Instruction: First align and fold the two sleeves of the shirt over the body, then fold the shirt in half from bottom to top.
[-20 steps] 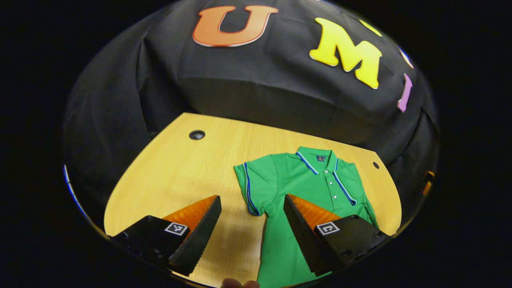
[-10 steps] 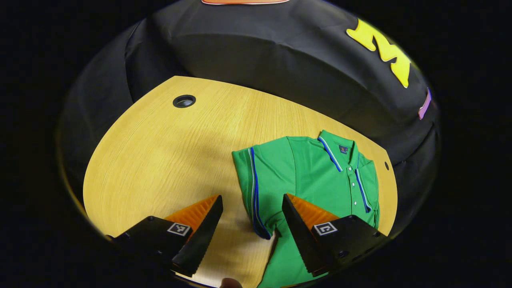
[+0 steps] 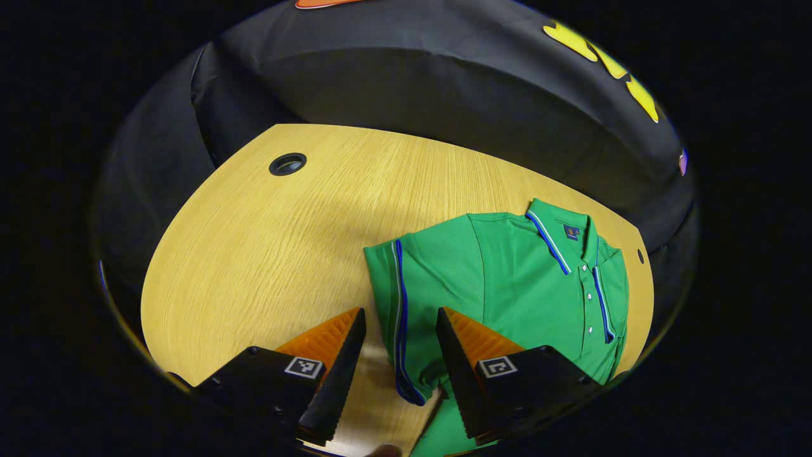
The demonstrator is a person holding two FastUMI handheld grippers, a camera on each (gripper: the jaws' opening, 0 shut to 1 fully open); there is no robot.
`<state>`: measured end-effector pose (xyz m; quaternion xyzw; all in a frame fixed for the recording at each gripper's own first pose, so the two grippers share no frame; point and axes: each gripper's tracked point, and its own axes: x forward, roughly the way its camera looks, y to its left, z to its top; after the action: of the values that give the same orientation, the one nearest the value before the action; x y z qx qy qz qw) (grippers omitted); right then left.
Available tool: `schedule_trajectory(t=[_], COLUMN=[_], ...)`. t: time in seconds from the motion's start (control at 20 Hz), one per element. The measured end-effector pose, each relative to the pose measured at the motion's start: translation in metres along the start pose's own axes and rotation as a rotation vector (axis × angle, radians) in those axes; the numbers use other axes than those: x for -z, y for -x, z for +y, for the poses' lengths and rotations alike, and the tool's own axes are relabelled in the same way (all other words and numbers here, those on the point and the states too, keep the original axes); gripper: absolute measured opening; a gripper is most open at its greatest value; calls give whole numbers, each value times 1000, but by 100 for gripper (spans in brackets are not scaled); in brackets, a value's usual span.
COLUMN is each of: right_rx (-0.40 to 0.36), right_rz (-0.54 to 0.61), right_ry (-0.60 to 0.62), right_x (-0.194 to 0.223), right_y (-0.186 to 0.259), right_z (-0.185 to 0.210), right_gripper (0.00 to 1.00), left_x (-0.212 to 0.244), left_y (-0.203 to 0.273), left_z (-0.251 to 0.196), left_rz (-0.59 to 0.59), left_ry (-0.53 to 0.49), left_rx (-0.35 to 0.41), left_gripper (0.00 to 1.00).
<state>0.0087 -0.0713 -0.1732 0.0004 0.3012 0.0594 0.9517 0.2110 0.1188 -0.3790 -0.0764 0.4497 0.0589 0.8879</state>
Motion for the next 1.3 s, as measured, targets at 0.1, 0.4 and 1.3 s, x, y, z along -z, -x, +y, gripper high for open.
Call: schedule_trajectory(t=[0.1,0.4,1.3], right_rx=[8,40,124], right_rz=[-5,-6,-100], right_ry=[-1,2,-115], right_x=[-2,3,-10], right_y=[0,-2,19], right_z=[-3,-14,-51], right_gripper=[89,92,95], left_x=[0,-6,-66], left_y=[-2,5,87], left_z=[10,13,-121], left_rz=[-17,-50,-208], left_ry=[13,69,-131], left_rx=[-39,18,229], left_gripper=[61,4,3])
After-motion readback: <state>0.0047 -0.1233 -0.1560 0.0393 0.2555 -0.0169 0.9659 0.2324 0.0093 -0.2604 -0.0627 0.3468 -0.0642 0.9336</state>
